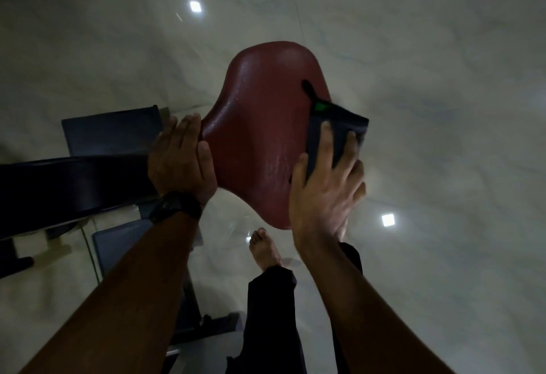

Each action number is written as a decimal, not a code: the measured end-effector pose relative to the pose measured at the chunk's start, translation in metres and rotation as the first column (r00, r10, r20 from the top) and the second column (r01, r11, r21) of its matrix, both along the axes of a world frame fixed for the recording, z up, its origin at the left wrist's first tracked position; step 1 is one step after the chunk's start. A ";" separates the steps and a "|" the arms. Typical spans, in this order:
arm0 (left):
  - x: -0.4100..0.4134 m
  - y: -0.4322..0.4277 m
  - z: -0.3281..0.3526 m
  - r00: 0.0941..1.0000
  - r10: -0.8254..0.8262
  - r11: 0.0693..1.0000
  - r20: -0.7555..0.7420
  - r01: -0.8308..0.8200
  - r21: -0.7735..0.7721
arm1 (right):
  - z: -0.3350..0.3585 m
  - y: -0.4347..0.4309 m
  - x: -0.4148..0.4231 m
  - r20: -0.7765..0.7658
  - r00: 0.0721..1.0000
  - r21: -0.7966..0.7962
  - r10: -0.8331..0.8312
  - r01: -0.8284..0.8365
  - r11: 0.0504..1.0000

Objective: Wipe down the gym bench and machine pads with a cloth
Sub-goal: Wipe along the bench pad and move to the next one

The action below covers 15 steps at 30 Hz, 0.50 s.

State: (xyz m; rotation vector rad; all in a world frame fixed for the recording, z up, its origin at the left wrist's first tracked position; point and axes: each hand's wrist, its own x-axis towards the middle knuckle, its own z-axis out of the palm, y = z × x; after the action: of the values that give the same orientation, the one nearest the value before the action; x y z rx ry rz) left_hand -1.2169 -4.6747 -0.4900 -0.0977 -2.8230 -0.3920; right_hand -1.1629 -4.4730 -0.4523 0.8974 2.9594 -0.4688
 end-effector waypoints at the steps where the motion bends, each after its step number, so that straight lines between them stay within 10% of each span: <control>1: 0.000 0.000 0.000 1.000 0.006 1.000 0.002 -0.006 -0.003 | 0.000 -0.003 -0.001 -0.006 0.999 0.012 0.043 -0.043 0.999; 6: 0.000 0.003 0.002 1.000 0.027 0.999 0.008 -0.027 -0.017 | -0.003 0.016 -0.079 -0.016 0.899 0.065 0.438 -0.436 0.898; 15: -0.001 0.000 -0.001 1.000 -0.002 1.000 -0.010 0.002 -0.019 | 0.001 -0.005 -0.007 0.039 0.996 0.040 0.081 -0.083 0.996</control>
State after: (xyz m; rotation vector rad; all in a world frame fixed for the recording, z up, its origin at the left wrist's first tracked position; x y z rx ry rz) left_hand -1.2179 -4.6750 -0.4909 -0.1061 -2.8175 -0.3644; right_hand -1.1701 -4.4781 -0.4515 0.7755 2.9683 -0.3839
